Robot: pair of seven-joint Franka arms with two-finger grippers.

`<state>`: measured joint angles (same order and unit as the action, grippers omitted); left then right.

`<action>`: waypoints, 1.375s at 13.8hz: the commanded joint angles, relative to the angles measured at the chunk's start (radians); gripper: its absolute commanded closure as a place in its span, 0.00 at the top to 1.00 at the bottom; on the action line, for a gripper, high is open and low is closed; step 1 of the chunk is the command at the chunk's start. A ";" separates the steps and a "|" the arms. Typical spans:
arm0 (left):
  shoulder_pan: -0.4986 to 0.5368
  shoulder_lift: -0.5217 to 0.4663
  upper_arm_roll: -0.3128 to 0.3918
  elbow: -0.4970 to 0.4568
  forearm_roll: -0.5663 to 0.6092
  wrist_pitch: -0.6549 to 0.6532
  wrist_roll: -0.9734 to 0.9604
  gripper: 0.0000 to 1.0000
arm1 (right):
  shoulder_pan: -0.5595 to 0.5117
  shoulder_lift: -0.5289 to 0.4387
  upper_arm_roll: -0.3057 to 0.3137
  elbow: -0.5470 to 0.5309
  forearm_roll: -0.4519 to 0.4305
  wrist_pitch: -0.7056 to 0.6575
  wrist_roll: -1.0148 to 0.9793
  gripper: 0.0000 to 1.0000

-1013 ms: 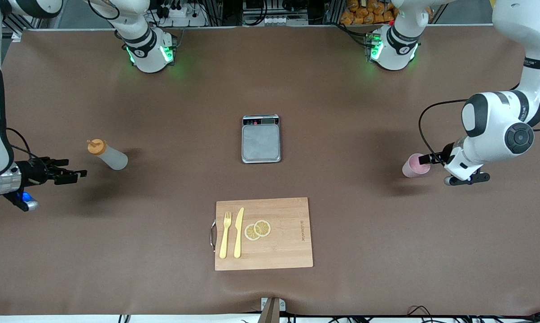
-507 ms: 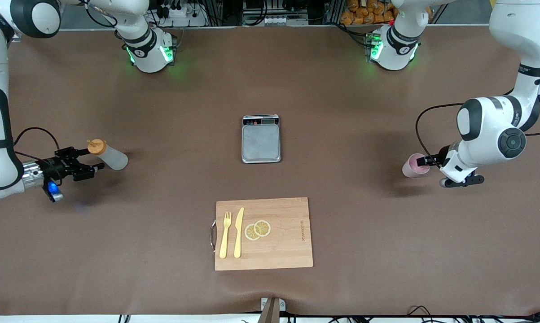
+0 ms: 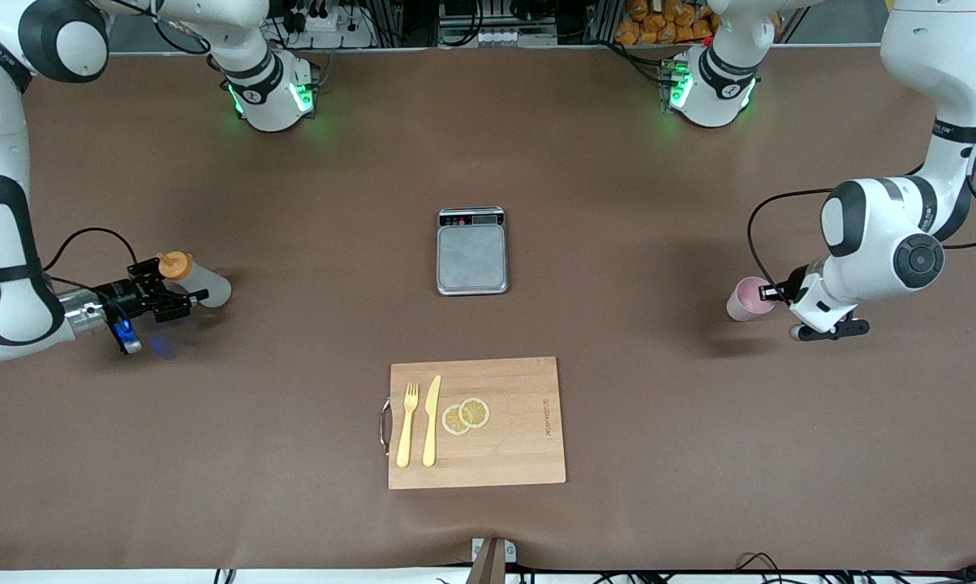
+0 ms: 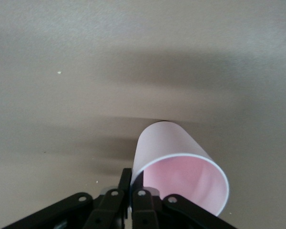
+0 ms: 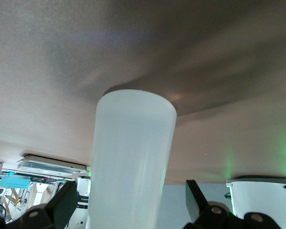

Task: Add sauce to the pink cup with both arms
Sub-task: 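Grasp the white bottle with the right gripper while the left gripper grasps the cup, then carry the pink cup with the left gripper onto the metal scale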

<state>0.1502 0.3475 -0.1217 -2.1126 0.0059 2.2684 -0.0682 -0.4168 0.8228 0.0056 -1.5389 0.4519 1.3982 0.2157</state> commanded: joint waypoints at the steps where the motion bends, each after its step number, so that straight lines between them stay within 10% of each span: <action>1: 0.002 -0.008 -0.012 0.017 -0.012 0.002 0.024 0.00 | -0.010 -0.001 0.014 0.005 0.021 -0.010 0.022 0.83; 12: 0.002 -0.059 -0.107 0.193 -0.070 -0.254 0.027 0.00 | -0.001 -0.014 0.020 0.032 0.027 -0.036 0.024 0.49; 19: 0.002 -0.062 -0.208 0.325 -0.070 -0.427 -0.109 0.00 | 0.050 -0.066 0.022 0.111 0.021 -0.117 0.160 0.50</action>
<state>0.1492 0.2925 -0.2920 -1.8281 -0.0471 1.8952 -0.1226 -0.3877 0.8035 0.0281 -1.4286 0.4587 1.3155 0.3215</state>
